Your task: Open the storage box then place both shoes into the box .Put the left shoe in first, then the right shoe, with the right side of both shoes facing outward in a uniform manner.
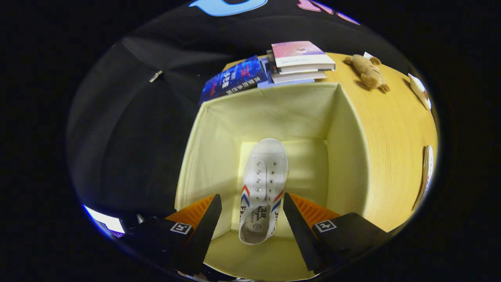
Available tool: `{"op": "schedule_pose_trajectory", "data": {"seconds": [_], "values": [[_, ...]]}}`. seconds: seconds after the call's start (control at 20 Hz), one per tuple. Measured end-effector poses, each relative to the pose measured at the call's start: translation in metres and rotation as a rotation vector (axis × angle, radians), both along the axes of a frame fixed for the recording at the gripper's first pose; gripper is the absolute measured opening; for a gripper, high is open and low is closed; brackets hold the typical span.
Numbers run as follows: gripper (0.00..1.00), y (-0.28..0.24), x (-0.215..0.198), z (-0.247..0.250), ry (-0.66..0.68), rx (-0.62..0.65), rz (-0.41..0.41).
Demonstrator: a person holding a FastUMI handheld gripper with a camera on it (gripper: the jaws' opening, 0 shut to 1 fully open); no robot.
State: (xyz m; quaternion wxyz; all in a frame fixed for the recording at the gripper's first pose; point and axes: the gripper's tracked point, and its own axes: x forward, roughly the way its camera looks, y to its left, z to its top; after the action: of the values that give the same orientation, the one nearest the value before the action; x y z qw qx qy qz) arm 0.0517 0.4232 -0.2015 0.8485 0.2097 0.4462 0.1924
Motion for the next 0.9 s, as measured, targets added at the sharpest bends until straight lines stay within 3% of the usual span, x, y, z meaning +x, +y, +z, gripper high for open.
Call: {"op": "schedule_pose_trajectory", "data": {"seconds": [0.25,0.45,0.9], "values": [[0.99,-0.059,-0.008,0.071,-0.153,0.111,0.017],[0.99,-0.155,-0.017,0.099,-0.210,0.173,-0.040],[0.99,-0.442,-0.043,-0.012,-0.069,-0.067,-0.317]]}}
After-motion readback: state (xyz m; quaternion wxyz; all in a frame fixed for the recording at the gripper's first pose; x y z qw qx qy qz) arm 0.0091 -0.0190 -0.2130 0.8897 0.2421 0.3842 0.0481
